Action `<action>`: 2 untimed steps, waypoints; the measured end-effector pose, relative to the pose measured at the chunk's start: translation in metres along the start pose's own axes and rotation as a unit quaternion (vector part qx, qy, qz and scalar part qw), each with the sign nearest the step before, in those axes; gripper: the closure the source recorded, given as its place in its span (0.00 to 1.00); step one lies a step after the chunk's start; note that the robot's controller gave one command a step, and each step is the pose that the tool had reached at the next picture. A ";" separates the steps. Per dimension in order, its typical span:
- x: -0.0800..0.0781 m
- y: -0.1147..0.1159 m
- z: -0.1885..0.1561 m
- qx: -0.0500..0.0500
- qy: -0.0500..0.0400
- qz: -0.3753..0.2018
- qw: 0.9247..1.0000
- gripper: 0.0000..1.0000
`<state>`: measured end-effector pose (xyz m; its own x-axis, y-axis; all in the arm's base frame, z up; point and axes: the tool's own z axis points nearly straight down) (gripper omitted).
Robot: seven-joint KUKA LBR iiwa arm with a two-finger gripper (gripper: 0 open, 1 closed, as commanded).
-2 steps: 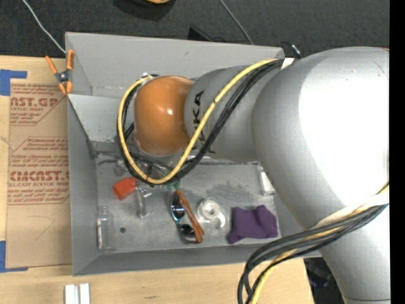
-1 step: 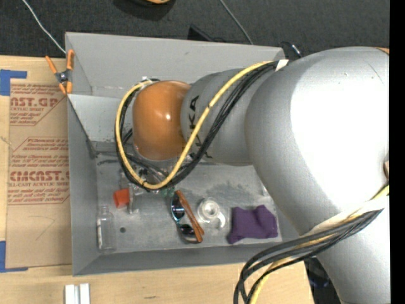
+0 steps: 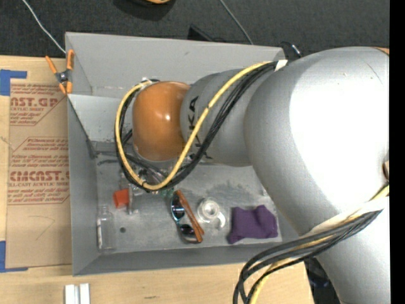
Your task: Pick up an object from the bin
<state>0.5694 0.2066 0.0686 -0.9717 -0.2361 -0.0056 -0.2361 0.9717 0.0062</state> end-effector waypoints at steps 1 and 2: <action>0.002 0.000 -0.006 0.000 0.003 0.003 1.000 1.00; 0.002 0.000 -0.025 0.000 0.003 0.000 1.000 1.00</action>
Offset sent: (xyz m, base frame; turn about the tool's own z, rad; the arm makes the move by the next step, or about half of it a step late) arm 0.0001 0.0000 0.0426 0.0000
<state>0.5677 0.2063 0.0935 -0.9718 -0.2357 -0.0004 -0.2357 0.9718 0.0059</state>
